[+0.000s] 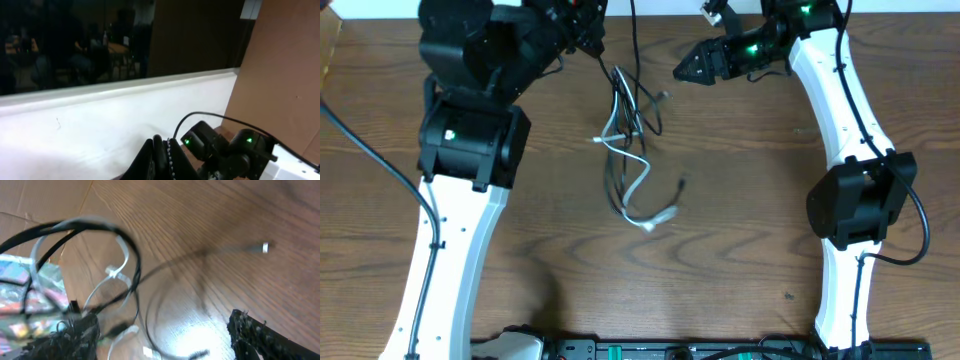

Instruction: Untangle cables

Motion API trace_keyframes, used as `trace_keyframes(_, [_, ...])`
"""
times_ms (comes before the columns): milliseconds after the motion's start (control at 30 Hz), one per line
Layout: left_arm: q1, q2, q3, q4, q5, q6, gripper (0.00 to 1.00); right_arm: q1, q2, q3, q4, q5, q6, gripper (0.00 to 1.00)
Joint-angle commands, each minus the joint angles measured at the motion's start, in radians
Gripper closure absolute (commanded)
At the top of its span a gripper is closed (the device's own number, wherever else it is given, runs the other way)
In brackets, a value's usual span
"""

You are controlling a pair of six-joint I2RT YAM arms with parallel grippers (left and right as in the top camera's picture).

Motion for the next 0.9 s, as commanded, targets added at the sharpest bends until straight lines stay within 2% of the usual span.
trace_keyframes(0, [0.005,0.013,0.009,0.008,-0.005,-0.024,0.93,0.009,-0.069,0.0,0.002,-0.057,-0.087,0.19])
trace_keyframes(300, [0.005,0.014,0.009,0.008,-0.006,-0.024,0.93,0.062,-0.083,0.0,0.036,-0.191,-0.121,0.16])
trace_keyframes(433, [0.005,0.014,0.009,0.008,-0.005,-0.024,0.93,0.096,-0.083,0.0,0.044,-0.193,-0.123,0.15])
trace_keyframes(867, [0.005,0.014,0.009,0.001,-0.005,-0.024,0.93,0.133,-0.083,0.0,0.021,-0.248,-0.122,0.21])
